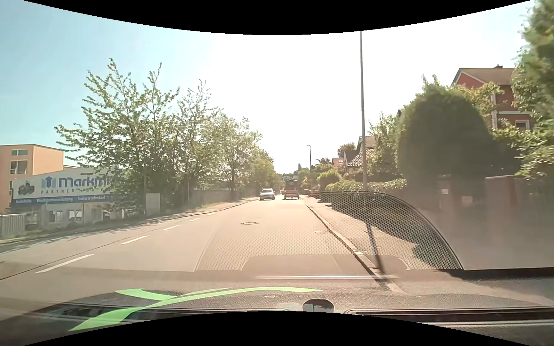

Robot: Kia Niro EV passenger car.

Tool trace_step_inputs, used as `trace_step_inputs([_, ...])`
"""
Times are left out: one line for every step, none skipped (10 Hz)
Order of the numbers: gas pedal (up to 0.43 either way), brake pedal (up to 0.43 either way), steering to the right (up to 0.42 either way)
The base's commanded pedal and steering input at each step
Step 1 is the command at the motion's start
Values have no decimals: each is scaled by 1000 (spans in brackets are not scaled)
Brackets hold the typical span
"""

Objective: Follow the waypoints while adhering to traffic rules and regulations

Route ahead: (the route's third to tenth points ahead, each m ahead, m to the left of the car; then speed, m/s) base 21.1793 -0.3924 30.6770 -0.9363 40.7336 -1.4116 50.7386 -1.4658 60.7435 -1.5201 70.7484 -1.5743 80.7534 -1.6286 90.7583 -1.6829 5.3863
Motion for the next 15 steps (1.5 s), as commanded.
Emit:
trace_step_inputs([98,0,-3])
trace_step_inputs([98,0,-6])
trace_step_inputs([98,0,-6])
trace_step_inputs([98,0,-6])
trace_step_inputs([98,0,-5])
trace_step_inputs([98,0,-5])
trace_step_inputs([98,0,-5])
trace_step_inputs([98,0,-5])
trace_step_inputs([98,0,-5])
trace_step_inputs([98,0,-5])
trace_step_inputs([98,0,-4])
trace_step_inputs([87,0,-4])
trace_step_inputs([67,0,-4])
trace_step_inputs([59,0,-5])
trace_step_inputs([59,0,-5])
